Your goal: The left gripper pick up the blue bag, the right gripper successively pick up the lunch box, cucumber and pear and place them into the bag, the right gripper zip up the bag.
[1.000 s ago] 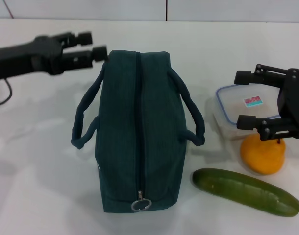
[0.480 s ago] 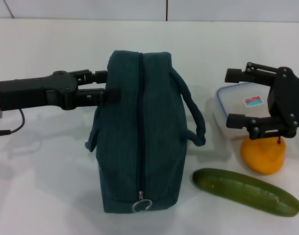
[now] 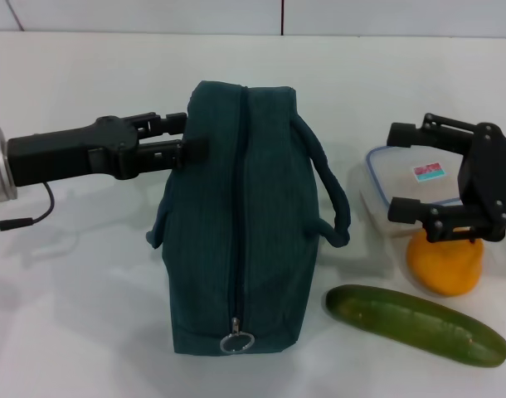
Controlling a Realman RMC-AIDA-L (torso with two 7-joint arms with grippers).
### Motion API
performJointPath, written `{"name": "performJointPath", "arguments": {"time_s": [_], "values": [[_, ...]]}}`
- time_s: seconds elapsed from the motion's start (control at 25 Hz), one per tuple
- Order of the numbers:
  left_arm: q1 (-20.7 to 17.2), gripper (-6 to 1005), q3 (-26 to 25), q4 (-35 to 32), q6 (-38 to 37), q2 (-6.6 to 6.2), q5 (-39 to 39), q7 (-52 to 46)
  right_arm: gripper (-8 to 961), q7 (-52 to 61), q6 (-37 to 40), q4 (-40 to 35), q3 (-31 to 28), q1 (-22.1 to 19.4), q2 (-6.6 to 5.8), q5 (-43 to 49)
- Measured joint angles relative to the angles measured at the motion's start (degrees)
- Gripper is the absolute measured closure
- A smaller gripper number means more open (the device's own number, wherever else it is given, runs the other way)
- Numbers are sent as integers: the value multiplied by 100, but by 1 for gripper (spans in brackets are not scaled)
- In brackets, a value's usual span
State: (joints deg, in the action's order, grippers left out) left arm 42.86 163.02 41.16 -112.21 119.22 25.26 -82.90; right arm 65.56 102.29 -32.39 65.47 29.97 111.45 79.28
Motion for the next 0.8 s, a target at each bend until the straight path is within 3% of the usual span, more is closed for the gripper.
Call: {"name": "performJointPath", "arguments": {"time_s": [0.28, 0.48, 0.8], "values": [[-3, 208, 2, -136, 150, 3, 35, 203, 66, -58, -7, 1, -37, -167, 11, 1], [33, 455, 2, -288, 213, 0, 40, 411, 66, -62, -42, 49, -157, -346, 49, 12], [-10, 686, 1, -716, 381, 5, 222, 991, 66, -77, -402, 174, -478, -723, 236, 9]]}}
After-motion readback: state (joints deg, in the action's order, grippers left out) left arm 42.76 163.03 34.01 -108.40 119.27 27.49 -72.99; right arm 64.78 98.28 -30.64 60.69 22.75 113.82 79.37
